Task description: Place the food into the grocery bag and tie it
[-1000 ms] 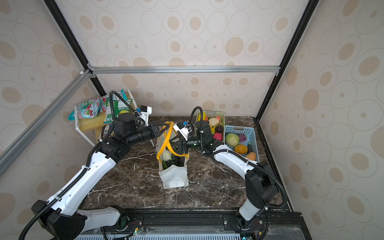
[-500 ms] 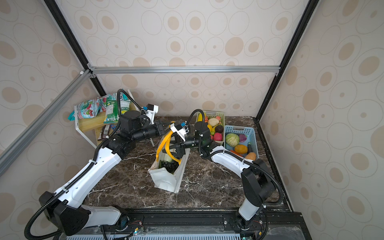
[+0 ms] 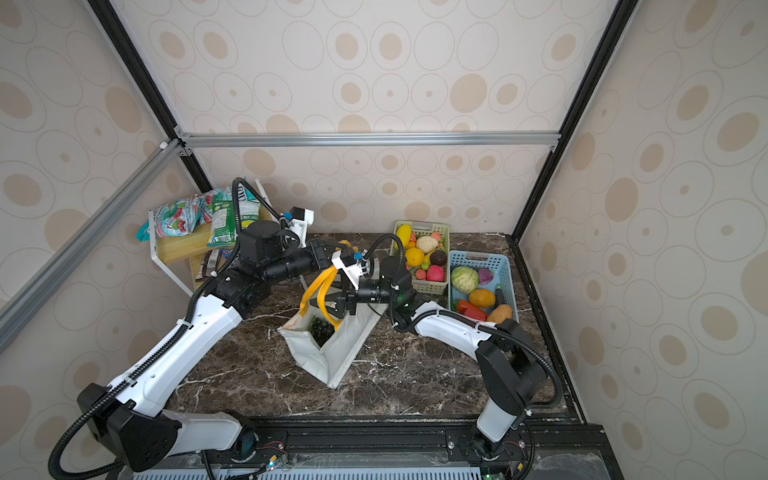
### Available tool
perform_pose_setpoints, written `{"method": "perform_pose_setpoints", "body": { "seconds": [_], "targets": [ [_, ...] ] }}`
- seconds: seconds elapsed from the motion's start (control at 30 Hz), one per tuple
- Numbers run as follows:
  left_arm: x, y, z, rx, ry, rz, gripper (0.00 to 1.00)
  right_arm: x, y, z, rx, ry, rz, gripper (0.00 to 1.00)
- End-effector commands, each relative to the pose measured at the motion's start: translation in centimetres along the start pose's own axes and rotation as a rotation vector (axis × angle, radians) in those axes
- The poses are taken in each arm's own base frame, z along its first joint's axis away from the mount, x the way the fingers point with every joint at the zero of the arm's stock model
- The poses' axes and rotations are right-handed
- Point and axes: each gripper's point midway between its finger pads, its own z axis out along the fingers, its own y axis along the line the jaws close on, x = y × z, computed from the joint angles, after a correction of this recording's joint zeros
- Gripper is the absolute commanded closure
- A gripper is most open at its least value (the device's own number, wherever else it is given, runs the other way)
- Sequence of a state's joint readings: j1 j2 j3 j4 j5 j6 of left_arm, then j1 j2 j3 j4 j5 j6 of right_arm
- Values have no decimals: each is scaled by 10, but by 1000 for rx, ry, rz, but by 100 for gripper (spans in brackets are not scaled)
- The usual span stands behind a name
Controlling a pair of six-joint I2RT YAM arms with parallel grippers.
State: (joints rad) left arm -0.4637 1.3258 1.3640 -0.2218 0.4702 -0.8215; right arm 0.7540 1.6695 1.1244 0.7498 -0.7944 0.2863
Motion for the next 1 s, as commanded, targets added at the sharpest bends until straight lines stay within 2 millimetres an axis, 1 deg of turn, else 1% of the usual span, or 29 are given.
{"method": "perform_pose_setpoints", "body": {
  "seconds": [0.0,0.07,0.2,0.3,0.4,0.47,0.57,0.6,0.67,0.73,0.77,0.8,0.83,0.9,0.97],
  "targets": [
    [-23,-16,-12,16,-83,13,100,-18,-12,8,104,-134,-19,23],
    [-21,-15,-12,12,-81,10,100,-19,-21,9,140,-161,10,27],
    [-19,-11,-11,9,-78,-1,100,-17,-32,13,185,-182,36,32],
    [-18,-10,-10,13,-81,-12,100,-22,-38,11,229,-226,39,38],
    [-17,-8,-10,9,-83,-15,100,-24,-43,11,247,-237,50,50],
    [-17,-7,-10,4,-85,-13,100,-23,-44,14,240,-222,67,60],
    [-21,1,-14,-25,-97,-4,100,-18,-45,11,259,-207,96,73],
    [-23,4,-17,-32,-103,-1,100,-14,-48,8,278,-189,109,76],
    [-26,14,-24,-57,-116,1,100,-3,-54,0,335,-140,144,80],
    [-29,26,-31,-83,-122,4,100,6,-61,-14,406,-101,178,84],
    [-31,31,-36,-90,-131,5,100,11,-66,-23,446,-82,198,89],
    [-32,37,-40,-101,-136,4,100,16,-70,-32,487,-65,218,96],
    [-33,44,-45,-117,-143,6,100,20,-77,-44,545,-57,242,100],
    [-33,58,-54,-148,-149,13,100,29,-87,-67,636,-49,288,100],
    [-28,76,-60,-196,-139,22,100,36,-94,-90,709,-54,332,100]
  ]
}}
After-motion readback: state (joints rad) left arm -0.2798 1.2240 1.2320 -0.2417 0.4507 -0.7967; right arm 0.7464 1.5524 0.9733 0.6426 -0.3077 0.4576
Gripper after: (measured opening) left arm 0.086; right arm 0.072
